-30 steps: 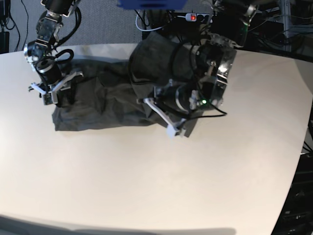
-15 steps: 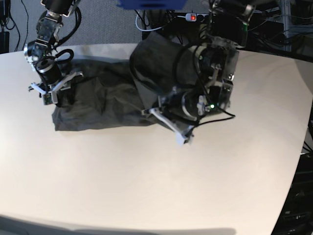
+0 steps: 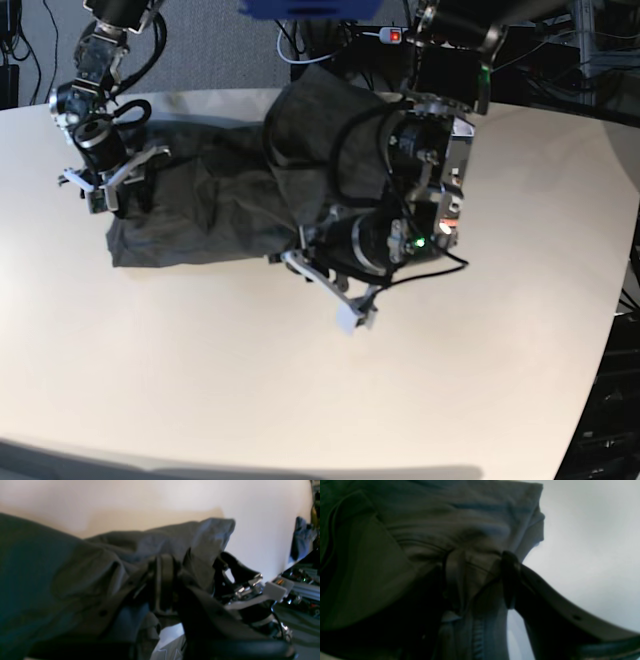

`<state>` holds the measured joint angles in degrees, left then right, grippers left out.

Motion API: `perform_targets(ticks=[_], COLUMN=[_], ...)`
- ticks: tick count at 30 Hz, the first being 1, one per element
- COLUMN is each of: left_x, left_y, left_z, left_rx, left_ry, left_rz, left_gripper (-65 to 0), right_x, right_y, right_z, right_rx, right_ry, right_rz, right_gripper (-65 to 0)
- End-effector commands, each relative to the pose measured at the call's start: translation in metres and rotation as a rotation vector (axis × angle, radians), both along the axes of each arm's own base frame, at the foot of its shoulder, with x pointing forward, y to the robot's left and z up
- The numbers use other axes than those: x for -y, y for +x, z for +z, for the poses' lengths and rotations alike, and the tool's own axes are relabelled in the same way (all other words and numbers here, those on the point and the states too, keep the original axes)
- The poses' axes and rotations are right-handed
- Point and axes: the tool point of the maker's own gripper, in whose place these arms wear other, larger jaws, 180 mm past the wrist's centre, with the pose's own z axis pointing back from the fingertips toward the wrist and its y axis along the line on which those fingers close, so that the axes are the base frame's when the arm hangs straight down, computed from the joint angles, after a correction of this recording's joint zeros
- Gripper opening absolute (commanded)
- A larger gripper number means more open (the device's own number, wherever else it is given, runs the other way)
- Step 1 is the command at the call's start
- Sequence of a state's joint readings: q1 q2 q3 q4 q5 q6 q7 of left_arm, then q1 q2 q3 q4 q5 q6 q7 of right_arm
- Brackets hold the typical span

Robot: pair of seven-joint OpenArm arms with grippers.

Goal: Fold the T-shirt properly
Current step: 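Grasp the folded shirt edge with the left gripper and lift slightly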

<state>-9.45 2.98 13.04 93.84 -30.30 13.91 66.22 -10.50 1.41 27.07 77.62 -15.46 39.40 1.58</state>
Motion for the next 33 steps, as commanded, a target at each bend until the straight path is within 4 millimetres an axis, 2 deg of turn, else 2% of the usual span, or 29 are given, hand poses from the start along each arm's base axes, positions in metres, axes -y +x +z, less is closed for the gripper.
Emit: perform_targets(ticks=[1, 5, 10, 12, 16, 19, 24, 33], left_x=[0.004, -0.012, -0.026, -0.03, -0.03, -0.018, -0.015, -0.019], left_y=[0.004, -0.011, -0.024, -0.028, -0.032, -0.037, -0.034, -0.035], left_z=[0.01, -0.024, -0.047, -0.051, -0.051, -0.048, -0.042, -0.044], left_rx=[0.027, -0.055, -0.116, -0.126, -0.143, -0.151, -0.151, -0.159], left_ry=[-0.019, 0.032, 0.074, 0.082, 0.085, 0.048, 0.011, 0.023], left_rz=[-0.005, -0.002, 0.002, 0.0, -0.019, -0.055, -0.074, -0.075], left_gripper=[-62.3, -61.8, -61.5, -57.5, -41.9, -35.3, -34.1, -34.0], right_x=[0.005, 0.005, 0.005, 0.005, 0.005, 0.005, 0.004, 0.004], right_y=[-0.02, -0.019, -0.019, -0.019, -0.017, -0.017, -0.017, -0.017], right_z=[-0.02, -0.02, -0.019, -0.019, -0.019, -0.019, -0.019, -0.018], right_rx=[-0.126, -0.125, -0.124, -0.124, -0.121, -0.121, -0.12, -0.118], right_ry=[-0.056, -0.055, -0.055, -0.055, -0.055, -0.053, -0.052, -0.052], right_rz=[0.019, 0.019, 0.019, 0.019, 0.019, 0.018, 0.018, 0.018], right_gripper=[-41.1, -41.1, -41.1, -41.1, -41.1, -41.1, -41.1, -41.1])
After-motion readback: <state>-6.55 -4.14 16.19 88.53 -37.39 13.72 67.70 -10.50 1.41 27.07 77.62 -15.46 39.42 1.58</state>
